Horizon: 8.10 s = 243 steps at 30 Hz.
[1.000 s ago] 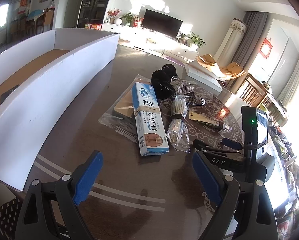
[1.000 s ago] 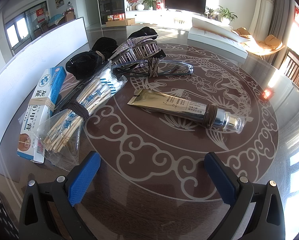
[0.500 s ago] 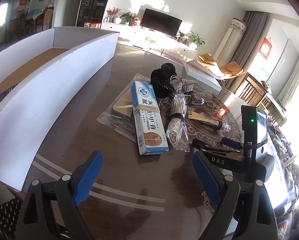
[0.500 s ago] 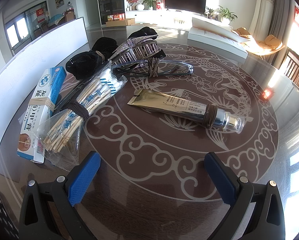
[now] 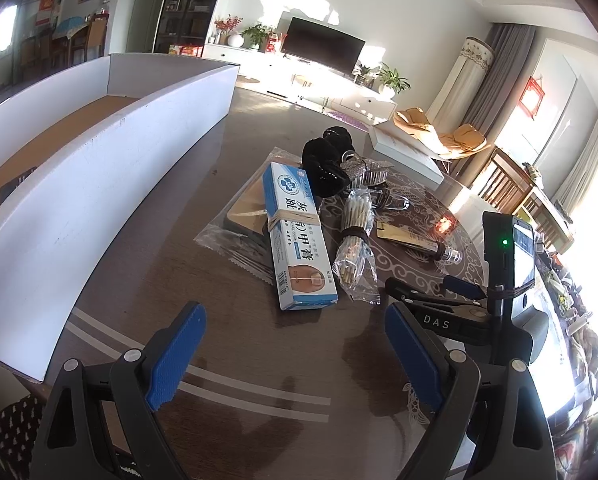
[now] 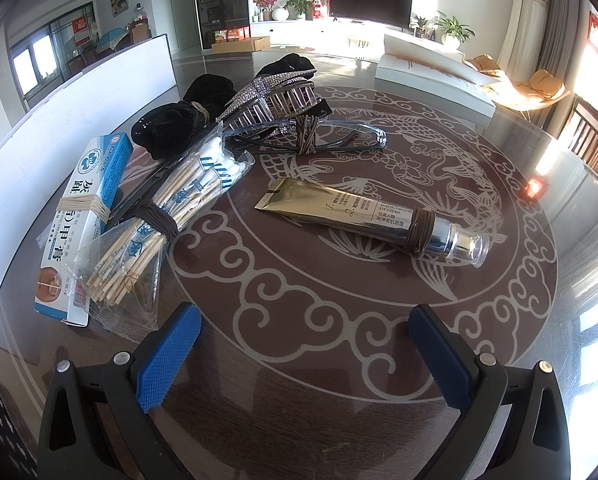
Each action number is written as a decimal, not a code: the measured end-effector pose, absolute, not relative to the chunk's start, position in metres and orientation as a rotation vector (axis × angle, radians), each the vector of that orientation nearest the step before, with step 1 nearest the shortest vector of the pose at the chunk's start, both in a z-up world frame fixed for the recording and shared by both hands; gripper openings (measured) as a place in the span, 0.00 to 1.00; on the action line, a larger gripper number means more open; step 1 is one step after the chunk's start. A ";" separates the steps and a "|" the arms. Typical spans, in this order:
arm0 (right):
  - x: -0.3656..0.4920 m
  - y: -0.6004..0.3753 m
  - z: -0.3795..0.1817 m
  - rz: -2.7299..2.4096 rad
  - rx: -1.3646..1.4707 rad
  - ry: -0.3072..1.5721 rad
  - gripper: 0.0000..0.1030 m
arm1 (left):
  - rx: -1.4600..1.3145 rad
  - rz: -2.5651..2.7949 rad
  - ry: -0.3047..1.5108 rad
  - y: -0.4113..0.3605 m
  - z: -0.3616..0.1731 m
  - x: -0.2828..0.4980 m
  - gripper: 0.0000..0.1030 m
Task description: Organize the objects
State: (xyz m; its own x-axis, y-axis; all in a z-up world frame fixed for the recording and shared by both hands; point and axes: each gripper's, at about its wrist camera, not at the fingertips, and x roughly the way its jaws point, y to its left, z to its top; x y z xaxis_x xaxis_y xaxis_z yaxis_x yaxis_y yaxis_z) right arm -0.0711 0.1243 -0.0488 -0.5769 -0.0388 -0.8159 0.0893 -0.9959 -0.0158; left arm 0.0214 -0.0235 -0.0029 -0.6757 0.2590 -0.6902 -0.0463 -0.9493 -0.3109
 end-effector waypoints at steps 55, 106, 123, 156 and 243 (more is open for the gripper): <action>-0.075 0.123 -0.051 -2.734 1.412 0.079 1.00 | -1.445 2.613 -0.294 0.015 -0.023 -0.104 0.69; -0.076 0.123 -0.051 -2.735 1.412 0.078 1.00 | -1.699 2.651 -0.009 -0.003 -0.053 -0.036 1.00; -0.145 0.073 -0.015 -2.426 1.578 -0.106 0.81 | -1.649 2.690 -0.129 -0.013 -0.039 -0.023 0.40; -0.083 -0.188 0.120 -2.028 1.041 0.043 0.29 | -1.339 3.071 -0.688 -0.305 0.077 -0.006 0.39; -0.029 0.171 -0.052 -2.728 1.406 0.087 1.00 | -1.569 2.472 0.189 0.069 -0.047 -0.023 1.00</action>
